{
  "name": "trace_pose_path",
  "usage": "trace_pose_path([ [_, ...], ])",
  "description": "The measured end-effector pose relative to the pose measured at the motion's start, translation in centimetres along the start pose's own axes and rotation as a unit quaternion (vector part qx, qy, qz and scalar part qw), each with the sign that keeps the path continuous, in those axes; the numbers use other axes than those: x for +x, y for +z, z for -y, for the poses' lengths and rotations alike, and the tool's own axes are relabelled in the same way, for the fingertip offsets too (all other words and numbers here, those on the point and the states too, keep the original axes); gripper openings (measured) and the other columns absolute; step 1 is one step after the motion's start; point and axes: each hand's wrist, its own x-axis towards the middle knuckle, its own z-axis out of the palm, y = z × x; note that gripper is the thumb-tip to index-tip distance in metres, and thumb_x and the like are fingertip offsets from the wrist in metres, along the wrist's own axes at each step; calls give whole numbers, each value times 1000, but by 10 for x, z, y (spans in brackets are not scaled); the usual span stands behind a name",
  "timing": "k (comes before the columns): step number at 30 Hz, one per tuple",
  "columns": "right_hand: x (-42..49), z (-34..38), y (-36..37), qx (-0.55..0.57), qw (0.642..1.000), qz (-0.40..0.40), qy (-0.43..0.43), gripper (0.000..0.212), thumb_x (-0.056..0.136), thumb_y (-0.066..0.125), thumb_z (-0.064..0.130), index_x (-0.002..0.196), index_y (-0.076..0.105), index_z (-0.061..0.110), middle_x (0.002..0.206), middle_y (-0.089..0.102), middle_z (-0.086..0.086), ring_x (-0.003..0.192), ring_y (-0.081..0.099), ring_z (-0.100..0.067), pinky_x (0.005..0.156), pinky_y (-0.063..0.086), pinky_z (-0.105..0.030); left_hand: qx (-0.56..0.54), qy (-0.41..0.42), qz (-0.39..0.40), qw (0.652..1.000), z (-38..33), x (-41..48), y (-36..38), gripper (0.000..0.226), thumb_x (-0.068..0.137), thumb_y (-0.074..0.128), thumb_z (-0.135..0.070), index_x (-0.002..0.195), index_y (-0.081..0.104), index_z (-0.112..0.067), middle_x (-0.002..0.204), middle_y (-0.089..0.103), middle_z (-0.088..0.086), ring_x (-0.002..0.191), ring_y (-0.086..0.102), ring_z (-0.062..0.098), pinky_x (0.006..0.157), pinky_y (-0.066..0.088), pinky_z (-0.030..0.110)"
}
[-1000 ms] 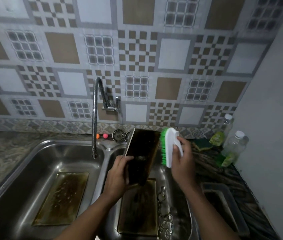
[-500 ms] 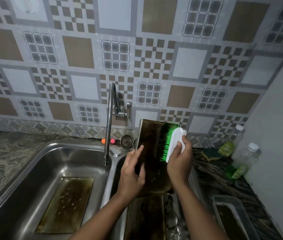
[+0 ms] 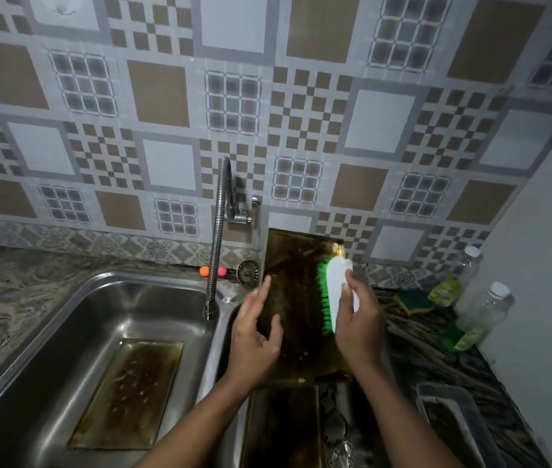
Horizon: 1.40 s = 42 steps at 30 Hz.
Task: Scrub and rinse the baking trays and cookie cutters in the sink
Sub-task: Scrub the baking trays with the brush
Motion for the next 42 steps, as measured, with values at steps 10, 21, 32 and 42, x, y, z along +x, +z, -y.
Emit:
trace_pose_path([
  [10,-16,37,15,43,988,113,-91,32,99,51,27,128,62,21,105,65,8,94,58,3,72,49,-14,-30,-27,0,999,-5,15,-3,67,97,31,-62,151,30,-22,134,51,-11,127,46,1,101,35,11],
  [21,18,43,21,16,998,60,-11,32,98,51,30,129,60,25,117,66,5,93,58,-3,63,43,-8,-9,-31,78,996,-4,5,4,73,92,37,-68,153,24,-30,138,49,1,131,44,11,110,37,28],
  [32,10,39,20,71,996,36,37,31,98,52,23,127,62,18,121,65,5,109,61,-10,86,54,-28,-33,-31,79,996,-6,2,1,80,91,26,-73,152,27,-21,146,44,-1,136,38,5,111,31,21],
  [42,-78,22,0,104,977,167,-79,31,97,53,28,127,63,29,92,61,19,86,62,0,70,48,-17,-43,-60,20,997,-1,21,6,85,89,13,-76,152,26,-19,142,32,-26,130,29,-20,102,21,0],
])
